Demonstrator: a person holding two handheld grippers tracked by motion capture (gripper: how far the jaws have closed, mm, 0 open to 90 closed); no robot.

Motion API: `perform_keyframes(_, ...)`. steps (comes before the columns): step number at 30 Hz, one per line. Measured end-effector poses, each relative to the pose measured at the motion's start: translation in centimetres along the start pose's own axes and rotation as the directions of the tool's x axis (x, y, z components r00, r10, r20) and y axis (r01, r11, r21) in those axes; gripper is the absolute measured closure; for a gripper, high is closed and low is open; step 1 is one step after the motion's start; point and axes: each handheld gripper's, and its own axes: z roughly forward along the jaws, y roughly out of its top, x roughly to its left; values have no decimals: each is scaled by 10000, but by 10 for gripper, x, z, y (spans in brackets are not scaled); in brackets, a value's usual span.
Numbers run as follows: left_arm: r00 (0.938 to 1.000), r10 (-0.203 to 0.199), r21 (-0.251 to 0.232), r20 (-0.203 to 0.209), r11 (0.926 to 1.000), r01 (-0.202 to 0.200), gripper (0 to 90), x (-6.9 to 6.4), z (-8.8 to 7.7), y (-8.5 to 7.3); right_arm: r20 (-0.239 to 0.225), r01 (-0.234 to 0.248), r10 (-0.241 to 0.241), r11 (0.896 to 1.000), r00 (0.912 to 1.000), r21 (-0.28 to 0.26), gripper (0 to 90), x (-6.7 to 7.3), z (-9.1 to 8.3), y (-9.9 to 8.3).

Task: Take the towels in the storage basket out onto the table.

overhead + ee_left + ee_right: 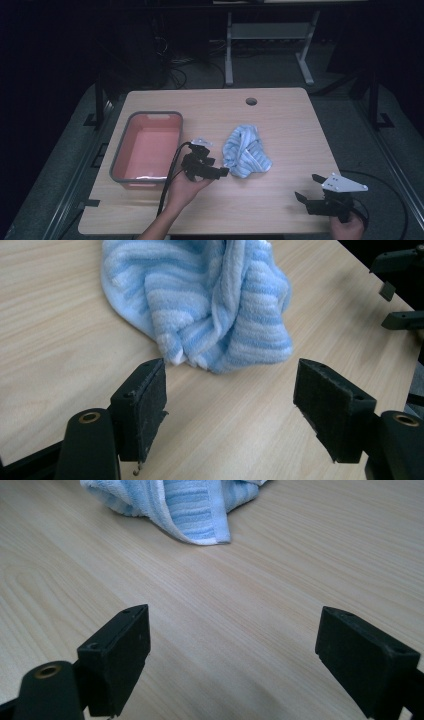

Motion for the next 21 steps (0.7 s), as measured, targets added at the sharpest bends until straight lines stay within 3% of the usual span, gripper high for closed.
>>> perform_keyframes(14, 9998, 116, -106, 178, 9999, -114, 288, -3, -9, -21, 2, 57, -57, 9999, 10000, 87, 138, 1, 2, 0)
perform_keyframes(21, 9991, 296, -164, 299, 9994, -291, 289, -11, -14, -33, 12, 38, -39, 9999, 10000, 119, 138, 1, 3, 0)
